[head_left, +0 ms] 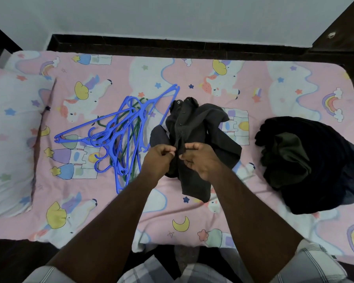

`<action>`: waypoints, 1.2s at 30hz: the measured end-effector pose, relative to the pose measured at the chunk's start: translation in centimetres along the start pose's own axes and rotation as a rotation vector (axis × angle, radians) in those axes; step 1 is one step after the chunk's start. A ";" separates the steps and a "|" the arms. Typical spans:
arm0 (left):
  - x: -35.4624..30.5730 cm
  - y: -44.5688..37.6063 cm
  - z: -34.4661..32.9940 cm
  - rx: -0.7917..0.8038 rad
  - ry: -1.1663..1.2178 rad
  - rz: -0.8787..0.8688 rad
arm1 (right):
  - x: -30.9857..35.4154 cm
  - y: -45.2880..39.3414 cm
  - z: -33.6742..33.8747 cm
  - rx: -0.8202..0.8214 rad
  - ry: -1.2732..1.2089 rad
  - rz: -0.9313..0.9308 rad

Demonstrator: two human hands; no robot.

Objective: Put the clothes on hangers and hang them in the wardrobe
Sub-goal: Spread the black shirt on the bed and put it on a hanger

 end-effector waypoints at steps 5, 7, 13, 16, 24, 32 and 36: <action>1.0 0.6 -0.3 0.060 0.042 0.028 | -1.0 1.2 0.1 -0.090 0.073 0.020; 1.1 1.0 -0.7 0.043 -0.003 -0.020 | -1.3 1.5 0.4 -0.109 0.109 0.058; 0.7 2.7 -2.2 -0.020 -0.075 -0.092 | -2.0 2.5 1.5 -0.185 0.406 0.242; 0.5 3.1 -3.2 -0.030 -0.025 -0.064 | -2.1 2.7 2.0 -0.190 0.556 0.323; 0.7 3.9 -5.0 -0.056 0.080 -0.011 | -2.0 3.6 3.5 -0.111 0.718 0.475; -0.2 4.4 -5.3 -0.081 0.185 0.034 | -1.5 3.5 4.9 -0.017 0.657 0.518; -1.2 5.2 -5.5 -0.029 0.211 -0.001 | -0.8 2.8 5.2 0.019 0.713 0.555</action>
Point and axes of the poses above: each hand's wrist, its own y-axis away from the middle knuckle, its own z-axis out of the back of the hand, x = y × z, the point moved 1 cm from there along -y, towards the middle knuckle, and after that the axes turned 11 degrees about z, right-handed, at the moved point
